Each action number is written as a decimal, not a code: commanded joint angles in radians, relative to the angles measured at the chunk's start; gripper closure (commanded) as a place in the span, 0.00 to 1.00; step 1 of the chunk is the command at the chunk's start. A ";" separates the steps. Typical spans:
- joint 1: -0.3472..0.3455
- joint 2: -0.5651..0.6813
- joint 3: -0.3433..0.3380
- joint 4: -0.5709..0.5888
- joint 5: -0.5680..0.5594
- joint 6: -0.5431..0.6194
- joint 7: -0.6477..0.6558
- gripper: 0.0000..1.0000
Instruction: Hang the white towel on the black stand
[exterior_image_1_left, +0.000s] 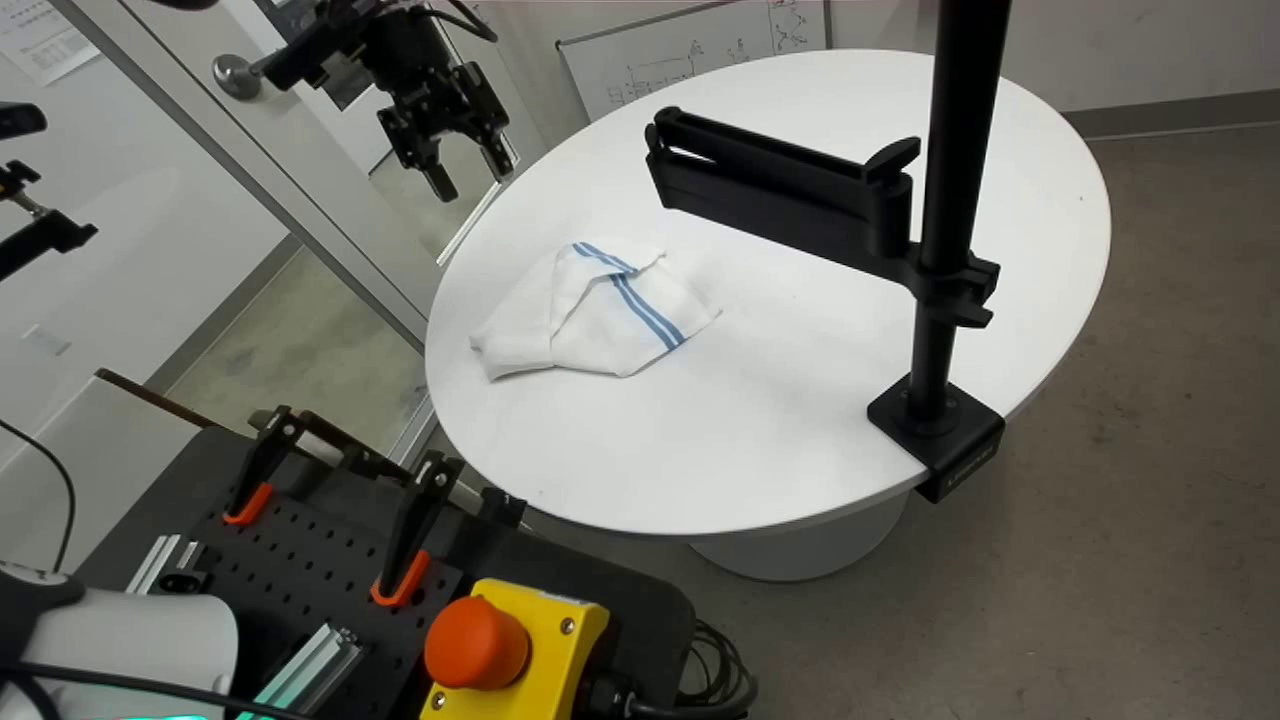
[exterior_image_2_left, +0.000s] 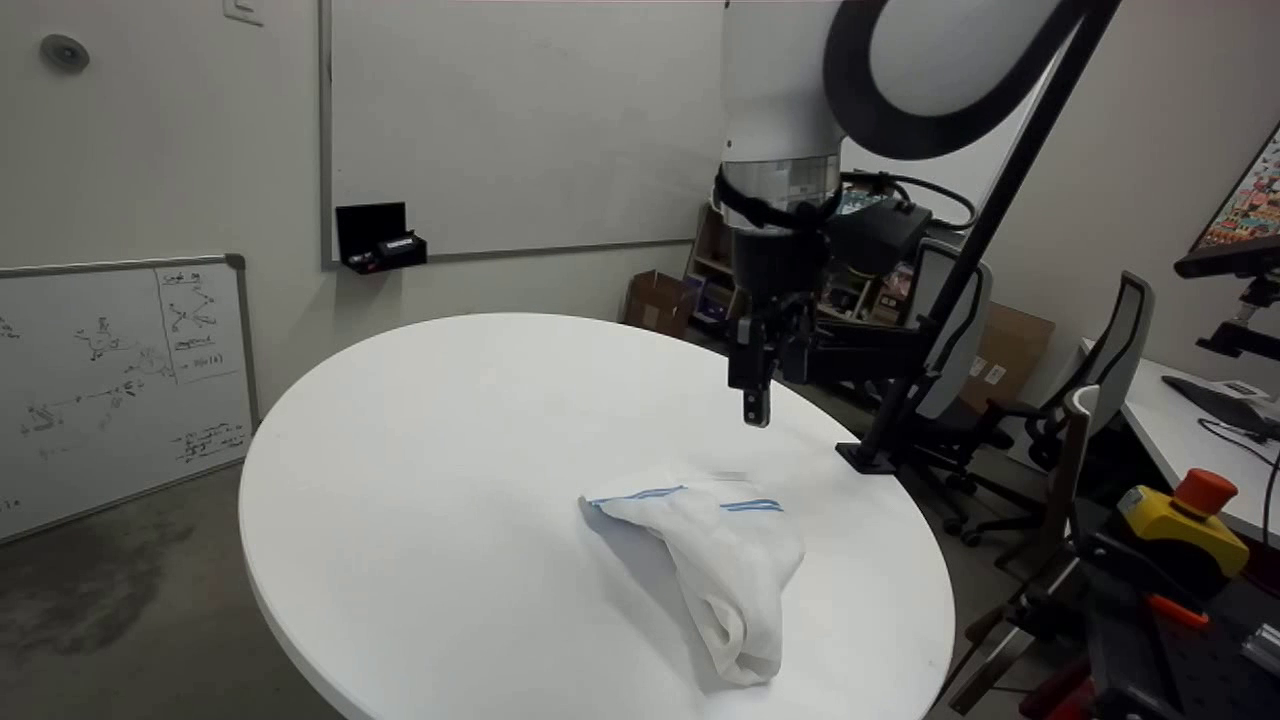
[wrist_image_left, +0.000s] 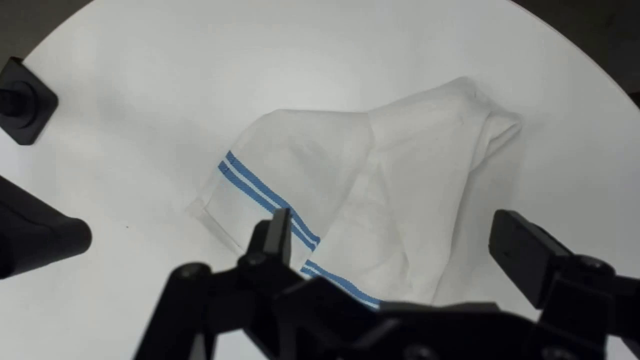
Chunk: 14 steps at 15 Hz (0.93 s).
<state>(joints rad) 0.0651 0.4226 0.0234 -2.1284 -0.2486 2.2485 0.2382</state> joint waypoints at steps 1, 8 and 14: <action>-0.009 0.120 0.000 0.172 0.090 -0.101 -0.085 0.00; 0.001 0.304 -0.031 0.383 0.103 -0.108 -0.081 0.00; 0.000 0.403 -0.024 0.453 0.129 -0.086 -0.105 0.00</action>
<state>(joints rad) 0.0634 0.7736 -0.0025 -1.7429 -0.1521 2.1875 0.1600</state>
